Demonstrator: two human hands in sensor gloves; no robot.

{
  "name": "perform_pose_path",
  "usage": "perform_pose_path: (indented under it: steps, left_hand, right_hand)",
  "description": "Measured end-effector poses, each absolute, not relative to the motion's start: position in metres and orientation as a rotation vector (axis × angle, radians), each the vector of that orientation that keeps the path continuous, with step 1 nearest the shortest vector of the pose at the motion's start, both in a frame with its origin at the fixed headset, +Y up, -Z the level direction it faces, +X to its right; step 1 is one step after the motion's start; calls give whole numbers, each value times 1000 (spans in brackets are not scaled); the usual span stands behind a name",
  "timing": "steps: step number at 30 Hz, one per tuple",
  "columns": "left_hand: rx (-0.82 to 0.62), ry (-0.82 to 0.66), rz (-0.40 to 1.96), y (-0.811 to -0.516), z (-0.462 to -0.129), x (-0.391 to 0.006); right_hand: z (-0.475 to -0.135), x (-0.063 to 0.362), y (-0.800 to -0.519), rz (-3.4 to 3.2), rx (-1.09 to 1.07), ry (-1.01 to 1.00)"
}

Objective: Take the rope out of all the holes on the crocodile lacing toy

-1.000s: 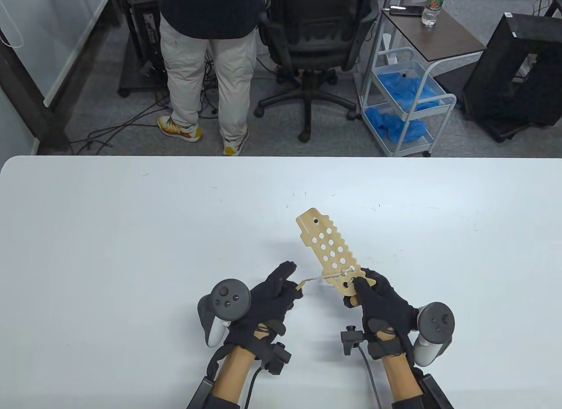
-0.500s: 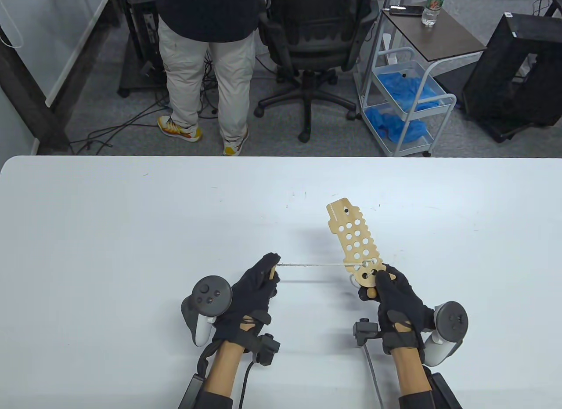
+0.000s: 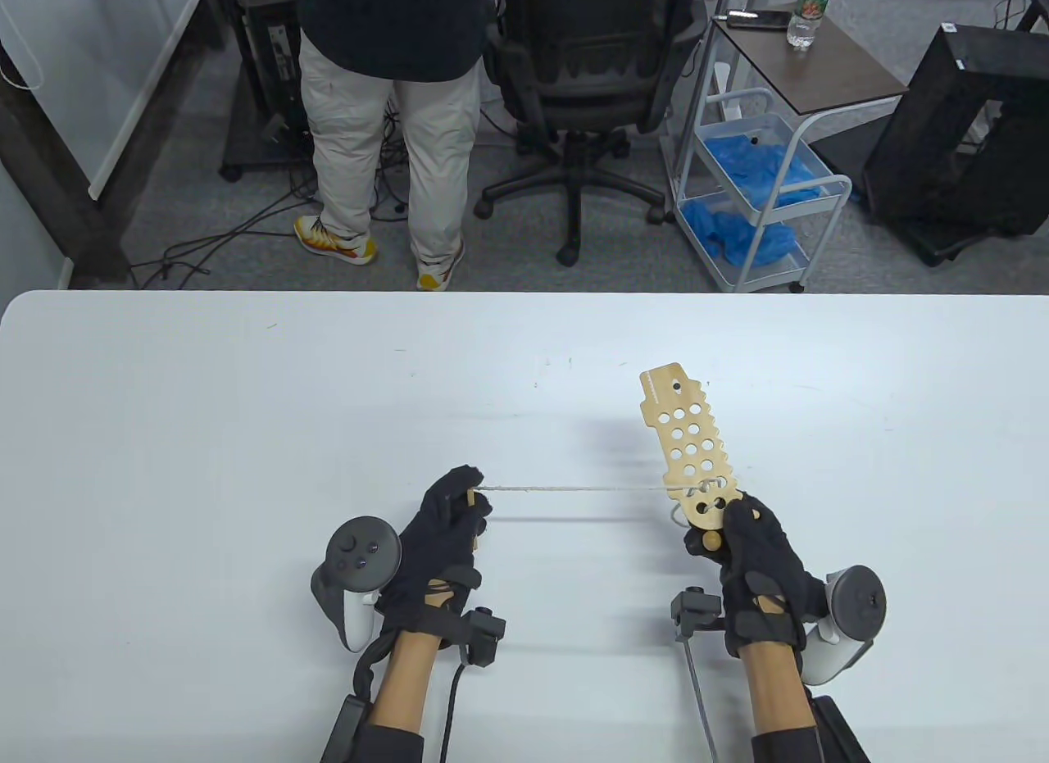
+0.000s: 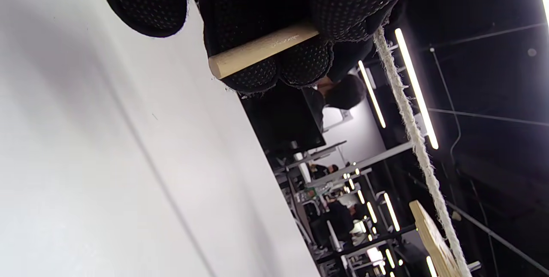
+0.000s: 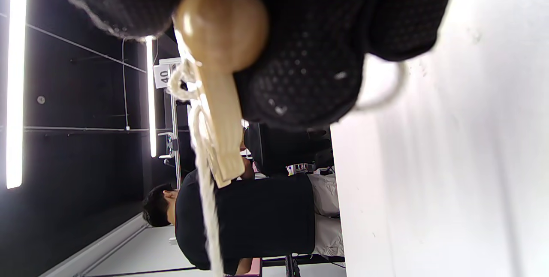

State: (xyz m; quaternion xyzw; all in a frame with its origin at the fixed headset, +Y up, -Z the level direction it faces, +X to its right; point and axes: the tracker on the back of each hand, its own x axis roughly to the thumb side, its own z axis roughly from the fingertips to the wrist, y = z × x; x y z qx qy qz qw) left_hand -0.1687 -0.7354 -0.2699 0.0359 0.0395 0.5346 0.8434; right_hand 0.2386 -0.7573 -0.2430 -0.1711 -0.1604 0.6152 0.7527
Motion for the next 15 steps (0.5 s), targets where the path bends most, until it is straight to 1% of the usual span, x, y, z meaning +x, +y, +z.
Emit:
perform_pose_path:
  steps: [15]
  left_hand:
    - [154,242,1307,-743,-266,-195]
  right_hand:
    - [-240,250,-774,1043,-475,-319]
